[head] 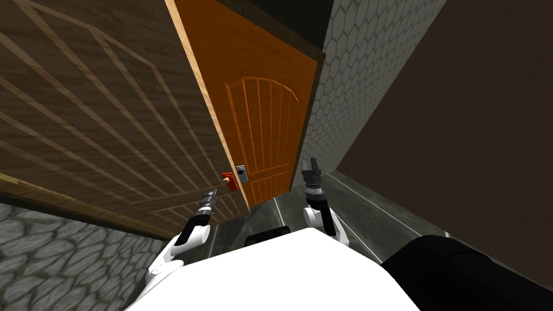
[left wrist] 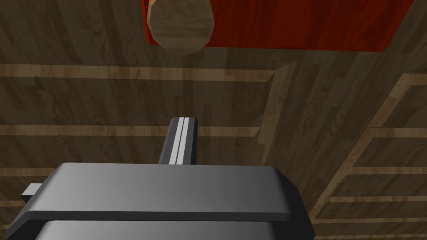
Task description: Pull the door open
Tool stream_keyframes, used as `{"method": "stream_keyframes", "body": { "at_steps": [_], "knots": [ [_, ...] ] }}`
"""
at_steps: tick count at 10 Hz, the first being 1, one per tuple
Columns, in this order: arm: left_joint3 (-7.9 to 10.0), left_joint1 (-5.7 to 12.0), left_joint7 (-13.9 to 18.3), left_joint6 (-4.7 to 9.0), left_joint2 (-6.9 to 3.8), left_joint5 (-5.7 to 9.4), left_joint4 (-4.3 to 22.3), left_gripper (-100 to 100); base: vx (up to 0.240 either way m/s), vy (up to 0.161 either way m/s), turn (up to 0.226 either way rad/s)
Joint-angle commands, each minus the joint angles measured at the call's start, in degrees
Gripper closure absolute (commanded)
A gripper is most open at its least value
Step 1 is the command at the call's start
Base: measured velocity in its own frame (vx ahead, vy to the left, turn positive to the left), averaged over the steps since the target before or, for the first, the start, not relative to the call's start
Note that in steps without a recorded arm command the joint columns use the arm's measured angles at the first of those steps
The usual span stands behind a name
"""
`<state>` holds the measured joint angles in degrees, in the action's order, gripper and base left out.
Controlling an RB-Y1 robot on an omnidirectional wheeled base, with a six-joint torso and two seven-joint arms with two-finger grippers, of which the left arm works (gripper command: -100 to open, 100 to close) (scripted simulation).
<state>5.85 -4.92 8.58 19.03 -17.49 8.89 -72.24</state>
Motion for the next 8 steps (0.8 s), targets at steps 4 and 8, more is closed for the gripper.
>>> {"method": "stream_keyframes", "body": {
  "at_steps": [4, 8],
  "knots": [
    [-1.96, -0.29, 0.75, 0.75, -0.02, -0.08, -0.9, -100, -0.169, -0.066, -0.039],
    [0.57, -0.41, 0.14, 0.98, -0.38, 0.06, 1.8, -100, 0.118, 0.103, 0.066]
  ]
}}
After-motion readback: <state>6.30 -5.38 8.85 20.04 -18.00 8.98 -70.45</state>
